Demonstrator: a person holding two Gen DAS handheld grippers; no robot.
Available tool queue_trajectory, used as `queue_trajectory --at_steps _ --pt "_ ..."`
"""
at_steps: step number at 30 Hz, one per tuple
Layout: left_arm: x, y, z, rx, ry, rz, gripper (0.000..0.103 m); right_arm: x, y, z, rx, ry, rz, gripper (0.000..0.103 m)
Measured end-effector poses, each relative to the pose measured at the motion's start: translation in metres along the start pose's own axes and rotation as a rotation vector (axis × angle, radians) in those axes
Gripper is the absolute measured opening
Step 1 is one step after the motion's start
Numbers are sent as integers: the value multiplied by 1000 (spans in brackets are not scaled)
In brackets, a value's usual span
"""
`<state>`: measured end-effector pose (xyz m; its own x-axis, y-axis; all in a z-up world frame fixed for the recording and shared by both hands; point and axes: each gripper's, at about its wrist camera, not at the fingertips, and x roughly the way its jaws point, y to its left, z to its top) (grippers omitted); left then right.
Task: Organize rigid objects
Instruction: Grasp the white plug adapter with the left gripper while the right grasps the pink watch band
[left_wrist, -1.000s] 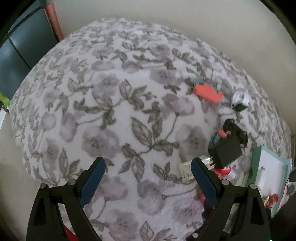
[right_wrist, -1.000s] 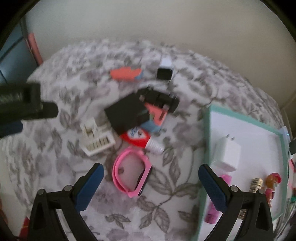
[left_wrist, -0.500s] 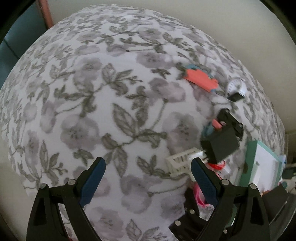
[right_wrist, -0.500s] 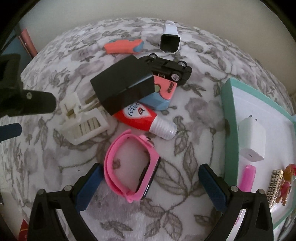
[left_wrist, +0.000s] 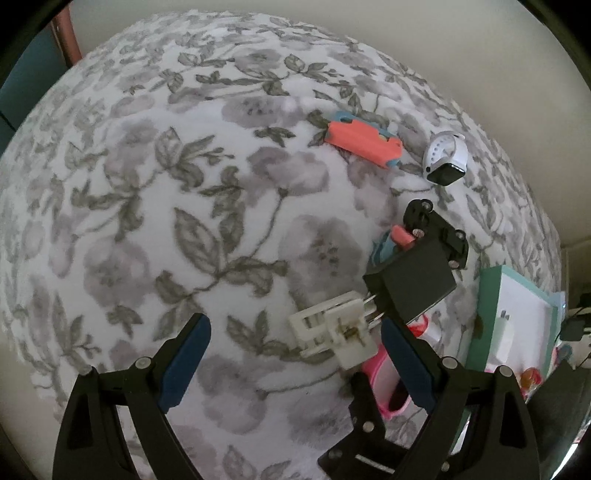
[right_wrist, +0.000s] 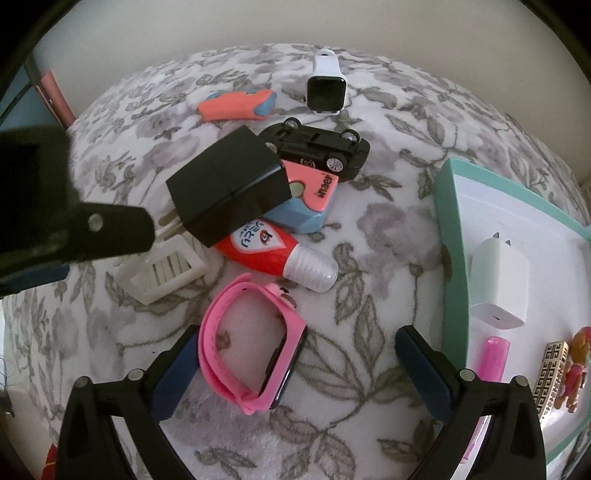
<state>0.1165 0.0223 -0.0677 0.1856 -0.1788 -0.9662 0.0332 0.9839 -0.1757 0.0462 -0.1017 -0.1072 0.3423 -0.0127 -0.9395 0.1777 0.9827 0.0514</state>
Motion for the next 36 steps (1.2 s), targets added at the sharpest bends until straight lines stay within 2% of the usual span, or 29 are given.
queue_trajectory --at_steps 2,5,10,12,14,21,24,26,33,36 --pt "10 -4 1 -15 8 -11 93 -1 1 0 5 -1 3 100" --pt "19 -7 3 -17 16 -36 88 -5 -3 0 17 -5 11 99" --pt "20 -10 3 -23 22 -112 68 -7 -7 0 24 -9 12 98" --pt "22 -14 4 -10 24 -117 67 -7 -8 0 27 -9 12 98" --pt "23 -18 2 6 31 -131 61 -8 -10 0 29 -11 11 97" --pt "24 -26 -1 12 49 -131 62 -8 -7 -3 38 -14 8 95" --pt "25 -26 -1 8 59 -132 62 -12 -8 -3 51 -16 -2 88" --pt "24 -23 -2 9 60 -122 62 -15 -10 -4 68 -19 -2 80" --pt "16 -13 -5 22 69 -97 61 -23 -23 -2 121 -22 25 68" --pt "13 -11 -6 14 70 -105 61 -26 -25 -2 135 -22 58 54"
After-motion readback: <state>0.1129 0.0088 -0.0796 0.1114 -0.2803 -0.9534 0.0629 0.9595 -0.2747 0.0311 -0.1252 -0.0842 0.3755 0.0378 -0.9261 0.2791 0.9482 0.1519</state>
